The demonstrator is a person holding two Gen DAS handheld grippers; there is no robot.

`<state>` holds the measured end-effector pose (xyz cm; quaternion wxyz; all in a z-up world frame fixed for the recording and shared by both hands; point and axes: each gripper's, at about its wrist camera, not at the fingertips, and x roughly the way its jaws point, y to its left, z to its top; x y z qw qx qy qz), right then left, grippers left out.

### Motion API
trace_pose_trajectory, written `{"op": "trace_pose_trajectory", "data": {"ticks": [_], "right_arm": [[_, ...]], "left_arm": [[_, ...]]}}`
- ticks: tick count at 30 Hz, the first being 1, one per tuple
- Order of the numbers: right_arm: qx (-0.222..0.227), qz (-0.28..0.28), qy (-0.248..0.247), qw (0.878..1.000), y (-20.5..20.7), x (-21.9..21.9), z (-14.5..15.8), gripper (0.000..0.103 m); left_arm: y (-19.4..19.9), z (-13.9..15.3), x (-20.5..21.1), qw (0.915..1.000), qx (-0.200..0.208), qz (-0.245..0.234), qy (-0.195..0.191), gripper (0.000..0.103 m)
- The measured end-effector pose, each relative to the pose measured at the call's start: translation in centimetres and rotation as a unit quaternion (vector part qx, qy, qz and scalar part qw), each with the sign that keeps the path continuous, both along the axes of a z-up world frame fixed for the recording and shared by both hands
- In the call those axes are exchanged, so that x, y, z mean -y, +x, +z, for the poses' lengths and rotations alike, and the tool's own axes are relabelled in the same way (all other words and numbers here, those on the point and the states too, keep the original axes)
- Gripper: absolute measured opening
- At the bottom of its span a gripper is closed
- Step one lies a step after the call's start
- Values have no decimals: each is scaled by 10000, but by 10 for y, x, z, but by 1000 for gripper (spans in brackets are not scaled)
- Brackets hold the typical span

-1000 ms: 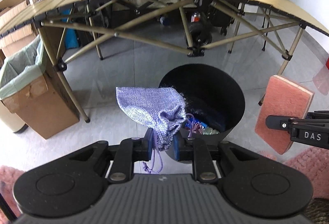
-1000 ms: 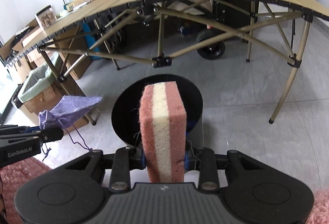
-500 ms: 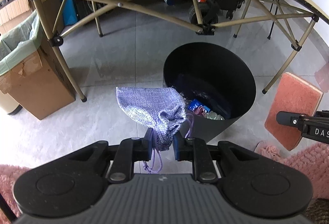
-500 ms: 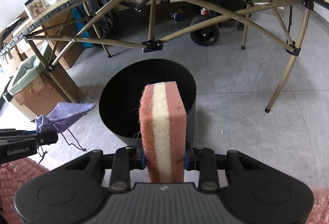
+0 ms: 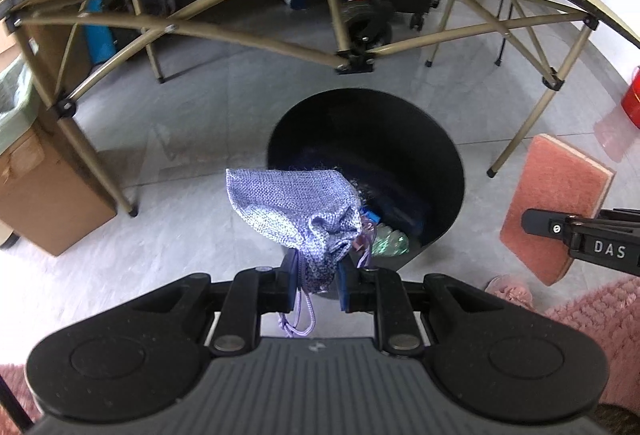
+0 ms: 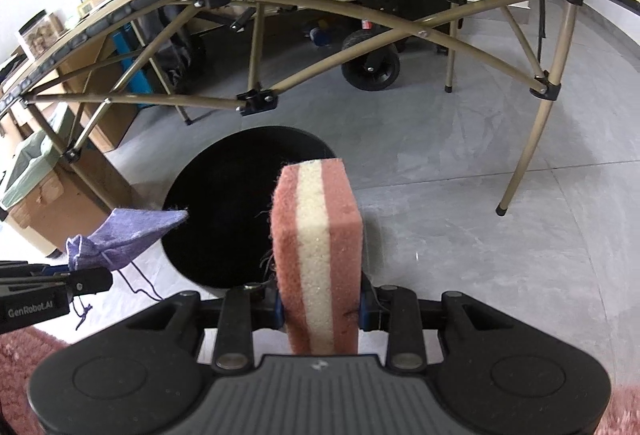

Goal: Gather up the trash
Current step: 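Carry the pouch and sponge with both tools over the black bin, then open the left tool to drop the lavender pouch into the bin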

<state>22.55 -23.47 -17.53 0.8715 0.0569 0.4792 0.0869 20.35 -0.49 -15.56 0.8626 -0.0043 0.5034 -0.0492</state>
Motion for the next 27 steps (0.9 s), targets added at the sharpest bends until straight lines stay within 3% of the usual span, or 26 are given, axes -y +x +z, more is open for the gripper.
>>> {"op": "trace_pose_trajectory", "data": {"ticks": [11, 22, 25, 27], "right_arm": [[45, -299, 24, 9995, 30, 20, -3, 31], [66, -420, -42, 9991, 57, 29, -7, 31], [53, -408, -42, 9991, 62, 28, -8, 30], [53, -386, -50, 9992, 63, 28, -9, 30]], "left_arm": [[43, -14, 39, 9994, -79, -345, -52, 19], [75, -36, 49, 9987, -283, -412, -112, 19], [81, -39, 50, 9985, -328, -423, -137, 24], [83, -40, 50, 9983, -294, -465, -199, 41]]}}
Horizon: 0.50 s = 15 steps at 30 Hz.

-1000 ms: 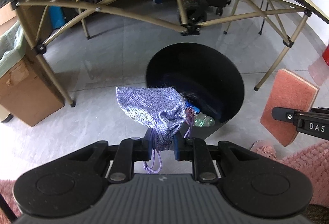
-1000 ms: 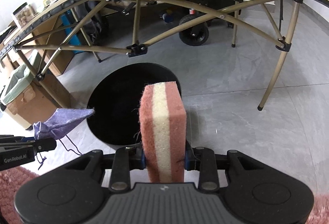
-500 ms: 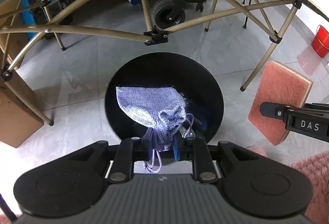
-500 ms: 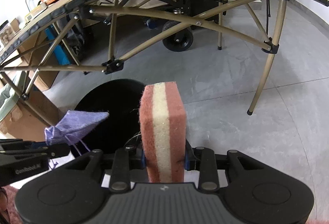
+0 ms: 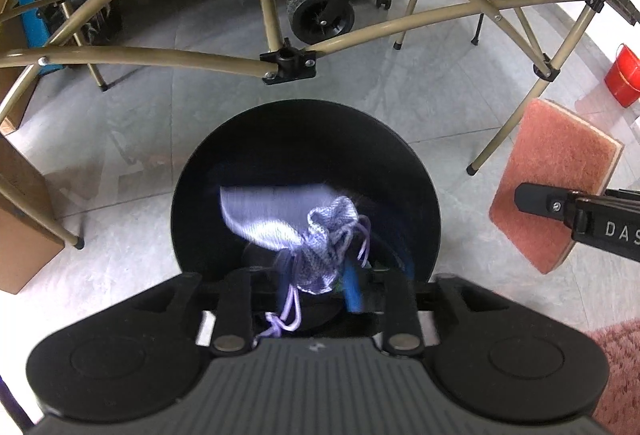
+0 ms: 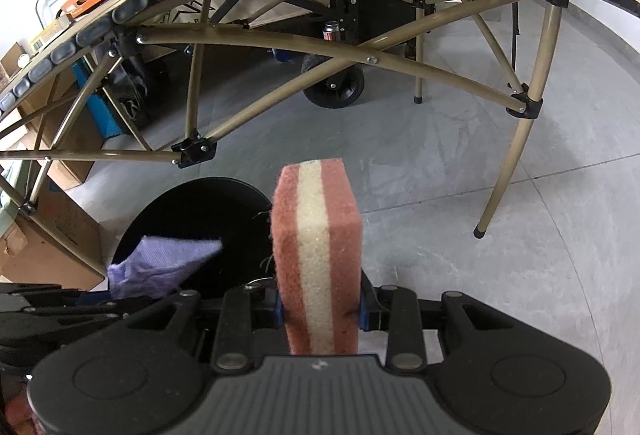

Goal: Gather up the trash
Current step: 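Open the left tool to drop the lavender pouch into the bin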

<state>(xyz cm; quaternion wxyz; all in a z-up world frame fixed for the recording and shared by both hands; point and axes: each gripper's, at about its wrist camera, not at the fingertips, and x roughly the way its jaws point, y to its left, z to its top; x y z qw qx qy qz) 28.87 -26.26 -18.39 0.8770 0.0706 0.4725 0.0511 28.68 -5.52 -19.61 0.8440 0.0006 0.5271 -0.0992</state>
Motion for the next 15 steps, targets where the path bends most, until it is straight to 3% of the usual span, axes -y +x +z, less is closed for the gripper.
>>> {"op": "trace_pose_trajectory", "data": {"ticks": [2, 3, 5, 15], "right_arm": [[-12, 12, -9, 10000, 1, -1, -1, 31], [-23, 13, -12, 10000, 2, -1, -2, 31], [-50, 20, -19, 10000, 2, -1, -4, 31], [-75, 42, -49, 10000, 6, -5, -7, 31]], "left_arm": [[0, 1, 0, 9999, 89, -37, -32, 92], [0, 2, -1, 9999, 150, 11, 3, 102], [-1, 3, -2, 9995, 283, 69, 101, 103], [2, 4, -9, 9994, 180, 190, 227, 103]]}}
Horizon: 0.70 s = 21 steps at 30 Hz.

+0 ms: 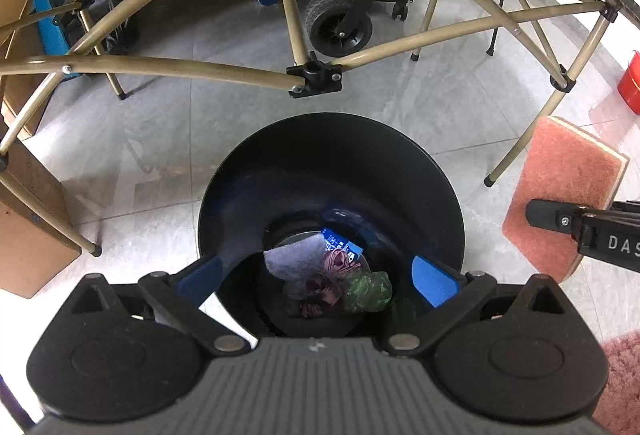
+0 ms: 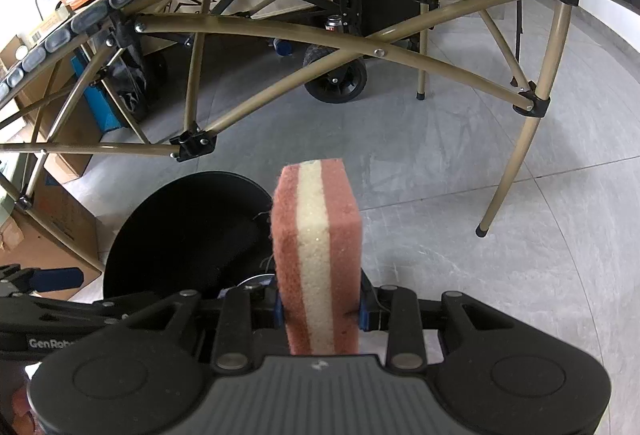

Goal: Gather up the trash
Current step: 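Open the left tool to drop the lavender pouch into the bin, then lower the right tool into the bin and open it to drop the pink sponge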

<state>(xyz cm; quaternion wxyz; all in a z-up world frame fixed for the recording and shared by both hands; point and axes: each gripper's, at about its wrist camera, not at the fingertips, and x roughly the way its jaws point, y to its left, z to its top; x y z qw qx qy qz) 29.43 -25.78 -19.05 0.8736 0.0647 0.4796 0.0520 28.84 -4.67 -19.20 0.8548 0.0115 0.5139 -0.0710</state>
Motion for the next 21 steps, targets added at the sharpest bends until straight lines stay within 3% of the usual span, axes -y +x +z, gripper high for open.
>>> {"op": "trace_pose_trajectory", "data": {"ticks": [21], "right_arm": [[68, 631, -17, 9980, 17, -57, 5, 31]], "left_arm": [[-10, 27, -45, 9986, 185, 487, 58, 103]]}}
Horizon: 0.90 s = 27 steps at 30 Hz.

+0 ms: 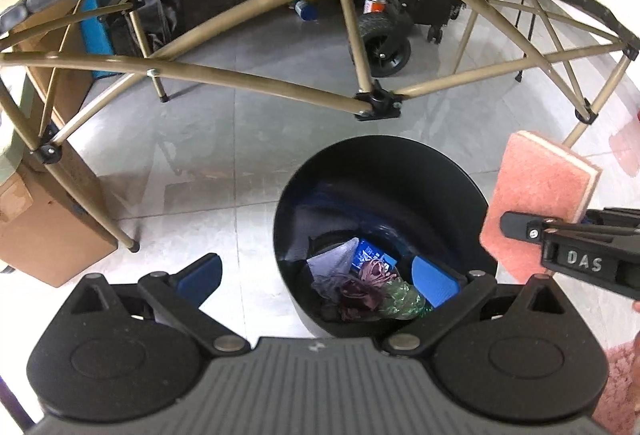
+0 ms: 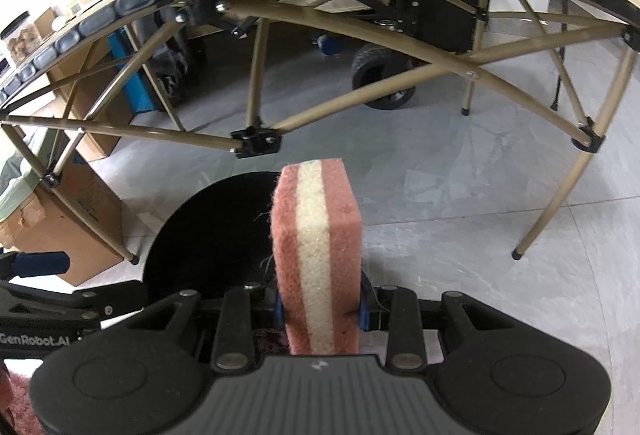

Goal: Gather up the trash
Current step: 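Lower the right tool into the bin and open it to drop the pink sponge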

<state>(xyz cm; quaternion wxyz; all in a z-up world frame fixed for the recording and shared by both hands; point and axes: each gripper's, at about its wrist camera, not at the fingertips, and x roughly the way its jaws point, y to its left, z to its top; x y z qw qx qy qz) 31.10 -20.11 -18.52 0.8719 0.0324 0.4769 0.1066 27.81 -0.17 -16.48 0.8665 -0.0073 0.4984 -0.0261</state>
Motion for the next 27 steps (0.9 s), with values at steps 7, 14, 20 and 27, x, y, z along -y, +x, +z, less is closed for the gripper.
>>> {"op": "trace_pose_trajectory", "data": {"ticks": [7, 14, 20, 27], "right_arm": [[-105, 260, 3, 9996, 7, -27, -5, 31], [-269, 512, -70, 9983, 15, -54, -15, 31], [-388, 624, -159, 9972, 25, -70, -28, 31], [-580, 726, -206, 9955, 32, -82, -41, 31]], "left_arm": [[0, 2, -23, 9995, -36, 316, 34, 103], [1, -1, -45, 9980, -150, 610, 74, 103], [3, -5, -55, 9970, -242, 727, 126, 103], [4, -8, -59, 9957, -316, 841, 211, 103]]}}
